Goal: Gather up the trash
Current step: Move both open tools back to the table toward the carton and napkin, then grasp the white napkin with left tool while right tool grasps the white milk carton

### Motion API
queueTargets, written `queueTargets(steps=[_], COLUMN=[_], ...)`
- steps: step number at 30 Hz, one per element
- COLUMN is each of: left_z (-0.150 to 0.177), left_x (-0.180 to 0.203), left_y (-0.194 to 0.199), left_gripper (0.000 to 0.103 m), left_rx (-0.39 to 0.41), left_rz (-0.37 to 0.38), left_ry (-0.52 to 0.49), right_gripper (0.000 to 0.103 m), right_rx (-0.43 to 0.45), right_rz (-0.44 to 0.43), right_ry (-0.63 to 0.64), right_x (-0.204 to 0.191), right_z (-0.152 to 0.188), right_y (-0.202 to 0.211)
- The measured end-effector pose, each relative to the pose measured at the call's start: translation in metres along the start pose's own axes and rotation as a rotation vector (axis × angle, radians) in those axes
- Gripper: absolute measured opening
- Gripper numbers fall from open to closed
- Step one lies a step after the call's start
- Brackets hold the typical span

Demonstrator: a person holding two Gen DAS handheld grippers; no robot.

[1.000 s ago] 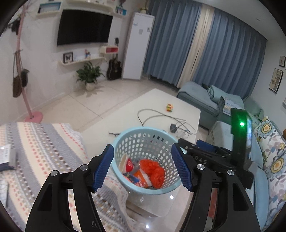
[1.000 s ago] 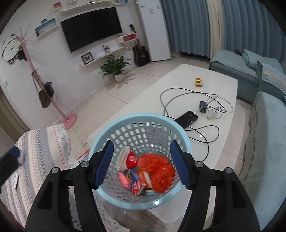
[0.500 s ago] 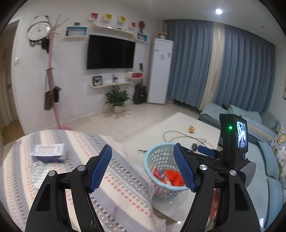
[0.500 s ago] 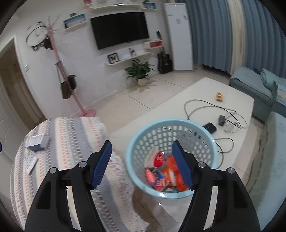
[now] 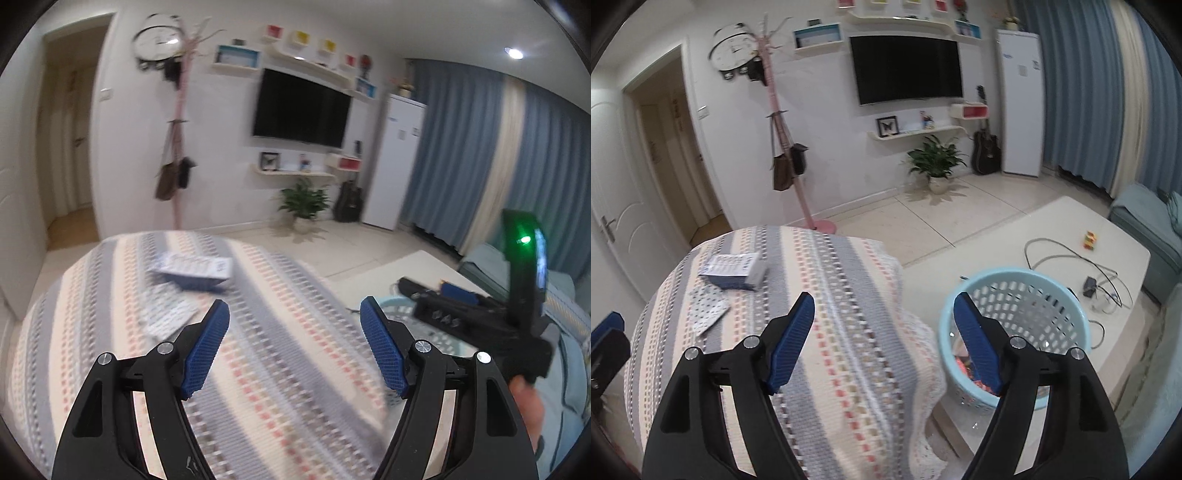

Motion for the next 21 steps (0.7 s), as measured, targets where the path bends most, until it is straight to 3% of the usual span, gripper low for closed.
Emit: queueTargets(steps=[4,10,16,21], left_z=[0.010,0.028,0.043,0.036], left_x=[-0.045,-0.108,-0.157,-0.170], left_y=[0.010,0.020,0.004,-0.030], left_gripper=[0.072,0.072,0.072,0.072], left_rx=[-0.004,-0.026,-0.102,-0.155], left_rz=[-0.062,-0.146,-0.155,-0.120], left_ry=[0.076,0.161,0.232,0.240], right_gripper=[0.074,0.085,0.086,0.087], right_rx=[0.013,0.010,0.013,-0.014], right_rz=[-0.037,-0.106,-0.194,-0.287], right_ry=[0.040,0.090,0.176,0.233], right_x=[-0.028,-0.074,-0.118,-0.151], right_z=[0.000,0.000,-0.007,-0.020], right_y=[0.000,-0.012,-0.031,-0.062])
Point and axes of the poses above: each gripper's, at about its wrist camera, not at the fingertips, and y roughly against the way its jaws point, x to its right, z to its underside, the point moved 4 cm from there along -y, roughly the way its jaws point, and after that the axes turned 3 degrees about z, right-handed, at the moved point
